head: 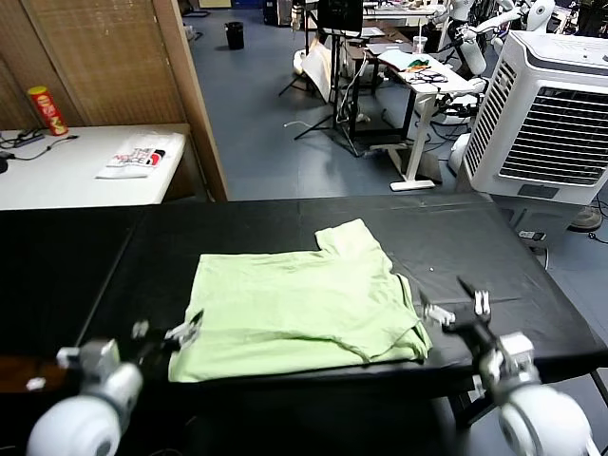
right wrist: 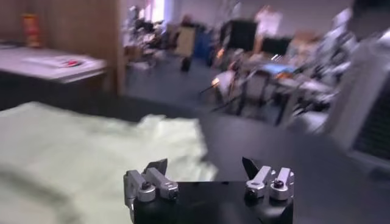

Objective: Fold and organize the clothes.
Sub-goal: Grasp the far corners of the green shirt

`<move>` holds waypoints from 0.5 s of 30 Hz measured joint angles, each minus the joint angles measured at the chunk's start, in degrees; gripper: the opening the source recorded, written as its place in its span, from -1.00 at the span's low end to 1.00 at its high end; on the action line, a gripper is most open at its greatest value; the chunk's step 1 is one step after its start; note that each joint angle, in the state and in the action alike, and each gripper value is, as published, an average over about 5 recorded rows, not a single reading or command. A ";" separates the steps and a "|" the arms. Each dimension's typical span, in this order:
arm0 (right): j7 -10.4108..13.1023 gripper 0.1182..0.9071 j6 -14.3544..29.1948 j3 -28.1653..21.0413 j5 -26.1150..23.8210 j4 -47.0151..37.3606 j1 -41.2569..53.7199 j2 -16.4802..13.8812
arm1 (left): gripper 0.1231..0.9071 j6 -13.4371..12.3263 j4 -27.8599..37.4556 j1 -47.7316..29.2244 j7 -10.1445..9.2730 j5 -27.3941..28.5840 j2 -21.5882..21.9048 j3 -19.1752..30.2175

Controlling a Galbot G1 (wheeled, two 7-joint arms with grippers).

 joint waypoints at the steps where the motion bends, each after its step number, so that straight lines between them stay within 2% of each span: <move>1: 0.74 0.72 -1.24 -1.59 1.11 -2.39 2.84 0.24 | 0.72 0.15 2.15 -2.69 -0.02 -0.33 -0.08 0.99; 4: 2.14 0.72 -4.97 -5.82 3.83 -8.65 10.19 1.04 | 0.72 0.73 8.65 -9.77 -0.12 -0.71 -0.29 3.94; 6: 2.10 0.72 -6.67 -8.13 4.50 -12.34 14.07 1.62 | 0.72 1.19 12.66 -13.61 -0.13 -0.65 -0.33 5.82; 15: -1.08 0.72 -10.19 -15.15 4.71 -27.32 26.46 4.62 | 0.72 3.76 24.90 -23.00 -0.03 -0.18 -0.97 11.08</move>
